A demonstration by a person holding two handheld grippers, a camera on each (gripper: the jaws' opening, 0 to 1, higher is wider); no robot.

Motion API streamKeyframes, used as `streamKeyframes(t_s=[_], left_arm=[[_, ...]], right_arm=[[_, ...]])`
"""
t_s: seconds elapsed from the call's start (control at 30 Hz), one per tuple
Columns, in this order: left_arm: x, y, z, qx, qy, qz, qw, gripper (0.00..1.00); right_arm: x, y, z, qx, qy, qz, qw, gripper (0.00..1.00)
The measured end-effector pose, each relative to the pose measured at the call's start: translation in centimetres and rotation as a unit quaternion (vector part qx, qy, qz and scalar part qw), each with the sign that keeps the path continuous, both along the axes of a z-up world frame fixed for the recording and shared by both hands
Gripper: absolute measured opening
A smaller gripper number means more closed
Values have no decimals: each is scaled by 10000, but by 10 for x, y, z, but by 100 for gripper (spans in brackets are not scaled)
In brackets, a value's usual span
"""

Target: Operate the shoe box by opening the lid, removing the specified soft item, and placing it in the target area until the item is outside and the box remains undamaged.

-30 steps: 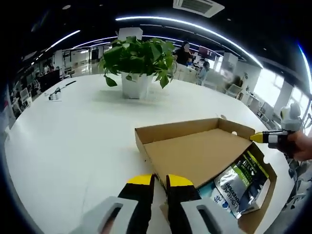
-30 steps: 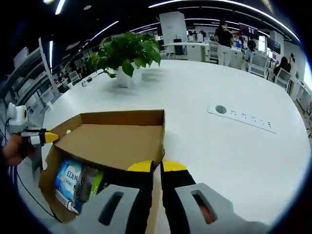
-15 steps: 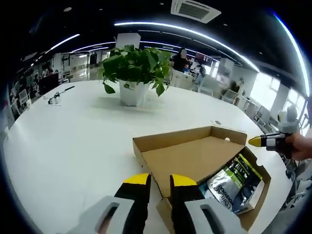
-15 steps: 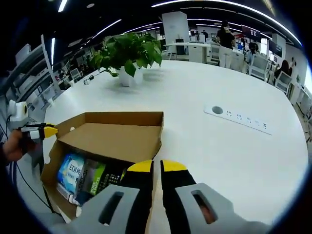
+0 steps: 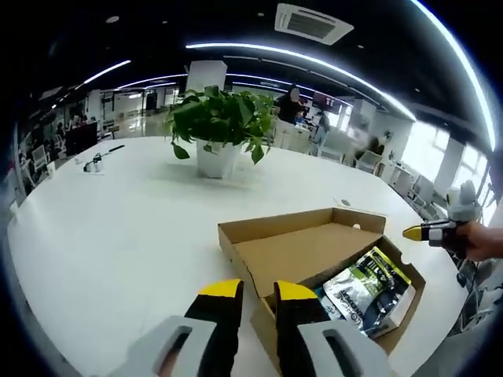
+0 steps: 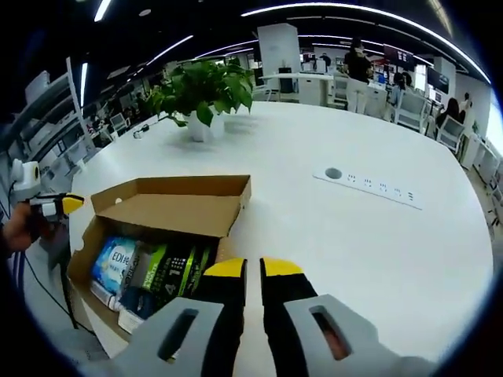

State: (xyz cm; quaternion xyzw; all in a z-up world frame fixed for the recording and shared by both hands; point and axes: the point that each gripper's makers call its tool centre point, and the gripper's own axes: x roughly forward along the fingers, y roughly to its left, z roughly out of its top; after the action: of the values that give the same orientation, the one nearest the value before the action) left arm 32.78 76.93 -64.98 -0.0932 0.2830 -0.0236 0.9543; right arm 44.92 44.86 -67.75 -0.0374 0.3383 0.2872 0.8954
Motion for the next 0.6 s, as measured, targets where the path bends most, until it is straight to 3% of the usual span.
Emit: streamKeyframes(t_s=[0.23, 0.6], left_arm=[[-17, -16, 0, 40, 39, -177, 9998, 15], [-29, -47, 4, 101, 96, -497, 9987, 15]], right_arm=[[-31, -8, -6, -246, -128, 322, 9991, 7], [-59, -28, -19, -239, -93, 330, 9991, 6]])
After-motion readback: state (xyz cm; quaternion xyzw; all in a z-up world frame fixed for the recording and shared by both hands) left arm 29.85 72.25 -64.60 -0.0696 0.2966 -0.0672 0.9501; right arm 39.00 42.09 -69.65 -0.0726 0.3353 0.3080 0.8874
